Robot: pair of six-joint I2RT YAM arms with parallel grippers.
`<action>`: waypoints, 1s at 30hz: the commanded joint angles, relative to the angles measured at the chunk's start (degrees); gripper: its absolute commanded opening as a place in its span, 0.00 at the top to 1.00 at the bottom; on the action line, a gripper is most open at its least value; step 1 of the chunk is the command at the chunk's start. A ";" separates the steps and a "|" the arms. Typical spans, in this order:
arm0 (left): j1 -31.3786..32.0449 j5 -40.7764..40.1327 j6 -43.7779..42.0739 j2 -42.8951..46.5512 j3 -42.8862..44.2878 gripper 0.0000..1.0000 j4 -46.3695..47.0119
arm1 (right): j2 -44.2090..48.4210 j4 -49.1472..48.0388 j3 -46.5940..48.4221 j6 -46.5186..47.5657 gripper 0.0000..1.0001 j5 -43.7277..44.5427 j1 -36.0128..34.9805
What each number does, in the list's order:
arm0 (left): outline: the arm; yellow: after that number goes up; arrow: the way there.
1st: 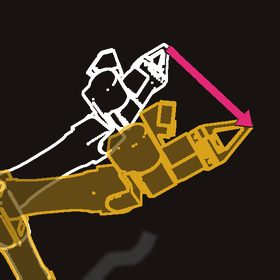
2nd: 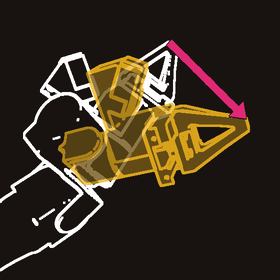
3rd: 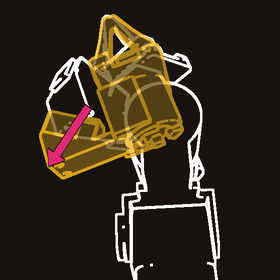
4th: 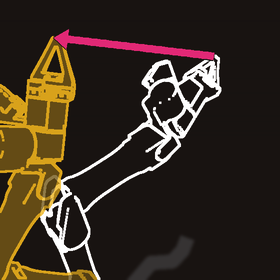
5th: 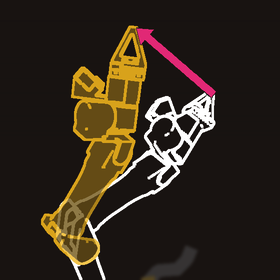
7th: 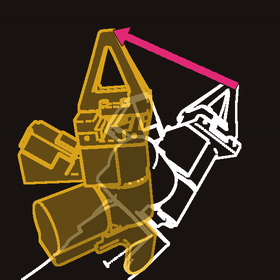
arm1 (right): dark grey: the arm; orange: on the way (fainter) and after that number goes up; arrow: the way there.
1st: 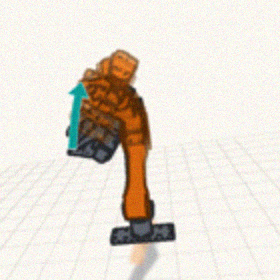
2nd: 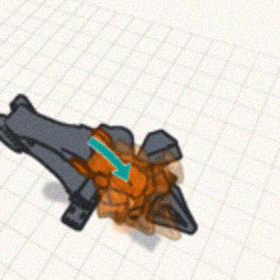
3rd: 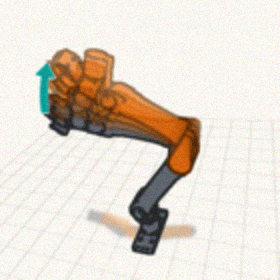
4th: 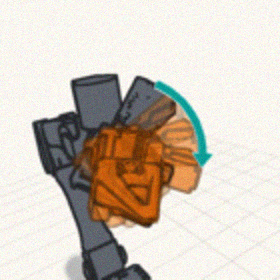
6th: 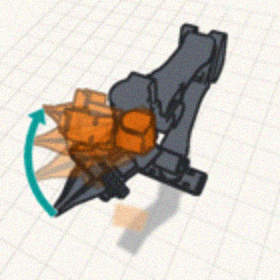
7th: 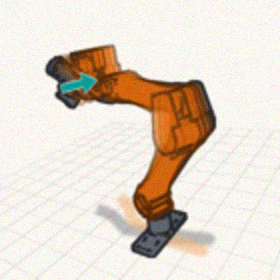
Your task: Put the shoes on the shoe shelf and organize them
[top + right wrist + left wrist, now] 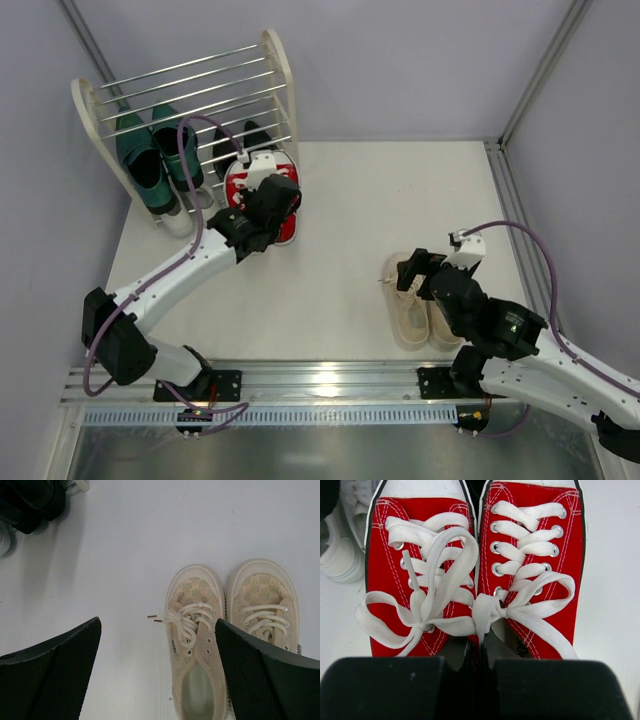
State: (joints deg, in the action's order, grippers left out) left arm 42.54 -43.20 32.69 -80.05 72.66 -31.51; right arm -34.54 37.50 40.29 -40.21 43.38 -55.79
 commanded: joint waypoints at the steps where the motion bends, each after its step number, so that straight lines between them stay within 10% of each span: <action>1: -3.25 -1.36 -2.62 -0.88 6.78 1.00 3.21 | 2.02 2.76 2.51 1.01 0.05 1.45 0.07; 30: -23.38 6.38 -18.27 -32.17 41.84 1.00 23.09 | -1.40 4.61 3.92 2.94 0.06 3.12 0.07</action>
State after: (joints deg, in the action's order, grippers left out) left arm 20.64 -34.41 16.40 -112.33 104.73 -19.18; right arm -34.79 43.64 42.52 -38.87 44.91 -55.75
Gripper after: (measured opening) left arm 0.031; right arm 0.943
